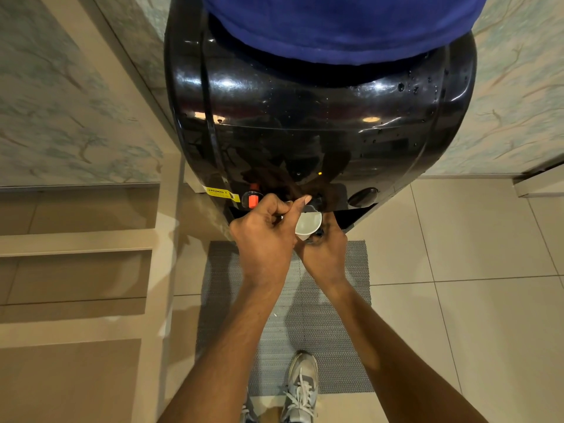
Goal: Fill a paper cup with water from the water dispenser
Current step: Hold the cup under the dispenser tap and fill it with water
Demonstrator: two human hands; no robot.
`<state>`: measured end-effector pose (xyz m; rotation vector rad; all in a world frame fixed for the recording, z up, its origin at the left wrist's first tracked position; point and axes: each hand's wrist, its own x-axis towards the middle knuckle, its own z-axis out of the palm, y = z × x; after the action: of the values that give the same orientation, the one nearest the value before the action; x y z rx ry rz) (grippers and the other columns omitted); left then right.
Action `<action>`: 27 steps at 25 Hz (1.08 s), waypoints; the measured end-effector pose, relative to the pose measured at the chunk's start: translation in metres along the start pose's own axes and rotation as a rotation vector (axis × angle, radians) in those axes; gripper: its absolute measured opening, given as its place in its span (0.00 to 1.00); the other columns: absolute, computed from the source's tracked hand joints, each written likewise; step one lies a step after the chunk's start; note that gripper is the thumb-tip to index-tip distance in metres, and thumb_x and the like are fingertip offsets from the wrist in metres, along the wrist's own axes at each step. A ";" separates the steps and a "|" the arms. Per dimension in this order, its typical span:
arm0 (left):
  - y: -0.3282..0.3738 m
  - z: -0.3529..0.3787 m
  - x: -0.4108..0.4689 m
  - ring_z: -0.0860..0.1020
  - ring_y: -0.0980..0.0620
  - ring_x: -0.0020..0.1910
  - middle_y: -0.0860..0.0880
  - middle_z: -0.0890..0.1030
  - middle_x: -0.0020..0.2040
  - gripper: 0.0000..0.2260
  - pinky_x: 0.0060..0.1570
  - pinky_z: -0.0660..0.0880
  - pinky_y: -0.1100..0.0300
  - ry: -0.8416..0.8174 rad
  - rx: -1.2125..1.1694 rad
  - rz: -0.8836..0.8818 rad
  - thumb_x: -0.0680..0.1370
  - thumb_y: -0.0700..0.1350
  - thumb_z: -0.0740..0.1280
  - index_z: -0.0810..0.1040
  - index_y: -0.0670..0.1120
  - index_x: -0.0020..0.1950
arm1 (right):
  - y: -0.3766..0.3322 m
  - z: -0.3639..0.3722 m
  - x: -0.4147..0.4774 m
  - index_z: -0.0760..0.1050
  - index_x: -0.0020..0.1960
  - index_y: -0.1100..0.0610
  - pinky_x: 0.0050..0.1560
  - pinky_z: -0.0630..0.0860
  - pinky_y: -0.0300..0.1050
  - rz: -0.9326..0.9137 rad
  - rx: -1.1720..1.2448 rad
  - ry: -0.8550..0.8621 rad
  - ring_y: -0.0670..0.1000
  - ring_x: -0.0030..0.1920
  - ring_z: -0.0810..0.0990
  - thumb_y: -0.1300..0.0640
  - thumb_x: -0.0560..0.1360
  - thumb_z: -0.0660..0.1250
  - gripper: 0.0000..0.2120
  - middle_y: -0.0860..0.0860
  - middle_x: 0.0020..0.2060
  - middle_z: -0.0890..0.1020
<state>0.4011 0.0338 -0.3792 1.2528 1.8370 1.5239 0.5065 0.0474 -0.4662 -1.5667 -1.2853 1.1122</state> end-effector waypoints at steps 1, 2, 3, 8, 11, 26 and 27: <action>0.000 0.000 0.000 0.80 0.55 0.24 0.47 0.80 0.26 0.14 0.28 0.79 0.61 0.000 0.002 -0.001 0.74 0.43 0.79 0.80 0.37 0.34 | -0.001 0.000 0.000 0.76 0.59 0.53 0.46 0.80 0.33 -0.005 0.001 0.001 0.37 0.48 0.85 0.58 0.67 0.83 0.25 0.39 0.46 0.85; 0.000 0.000 0.000 0.80 0.55 0.24 0.47 0.80 0.27 0.14 0.28 0.79 0.60 0.000 0.001 -0.003 0.74 0.43 0.79 0.80 0.38 0.34 | -0.002 0.000 -0.001 0.76 0.59 0.51 0.46 0.79 0.33 -0.008 0.005 0.003 0.38 0.48 0.85 0.57 0.67 0.83 0.25 0.40 0.46 0.85; -0.001 0.000 0.000 0.80 0.55 0.24 0.48 0.80 0.27 0.14 0.28 0.78 0.60 0.000 -0.002 -0.005 0.74 0.43 0.79 0.80 0.38 0.34 | -0.003 -0.001 -0.001 0.75 0.59 0.50 0.46 0.79 0.32 -0.012 0.007 0.005 0.38 0.48 0.85 0.56 0.67 0.83 0.26 0.41 0.47 0.85; 0.001 0.000 0.000 0.77 0.61 0.24 0.51 0.79 0.26 0.13 0.30 0.74 0.70 -0.002 0.005 -0.005 0.74 0.43 0.79 0.79 0.41 0.34 | -0.006 -0.001 -0.003 0.75 0.59 0.48 0.45 0.78 0.29 -0.008 0.014 0.000 0.35 0.47 0.84 0.56 0.67 0.83 0.25 0.39 0.46 0.85; 0.001 -0.001 0.002 0.80 0.56 0.27 0.49 0.80 0.27 0.14 0.30 0.74 0.70 -0.001 0.015 -0.007 0.73 0.43 0.80 0.79 0.40 0.33 | -0.006 -0.001 -0.002 0.75 0.58 0.48 0.45 0.79 0.31 -0.003 0.014 0.000 0.38 0.47 0.85 0.55 0.67 0.83 0.25 0.40 0.45 0.85; 0.002 -0.002 0.003 0.80 0.49 0.28 0.47 0.81 0.26 0.16 0.31 0.77 0.60 0.004 0.053 0.011 0.73 0.44 0.80 0.79 0.39 0.32 | -0.002 0.000 -0.003 0.76 0.59 0.50 0.46 0.82 0.38 -0.003 0.033 0.016 0.44 0.48 0.86 0.56 0.67 0.83 0.25 0.45 0.47 0.87; 0.002 -0.002 0.003 0.80 0.49 0.28 0.47 0.81 0.26 0.16 0.31 0.77 0.60 0.005 0.054 0.013 0.73 0.44 0.80 0.79 0.39 0.32 | -0.002 -0.001 -0.003 0.76 0.58 0.49 0.46 0.81 0.38 -0.003 0.030 0.016 0.43 0.48 0.86 0.55 0.67 0.83 0.24 0.44 0.47 0.87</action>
<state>0.3990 0.0351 -0.3762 1.2894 1.8880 1.4946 0.5063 0.0449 -0.4636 -1.5480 -1.2547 1.1101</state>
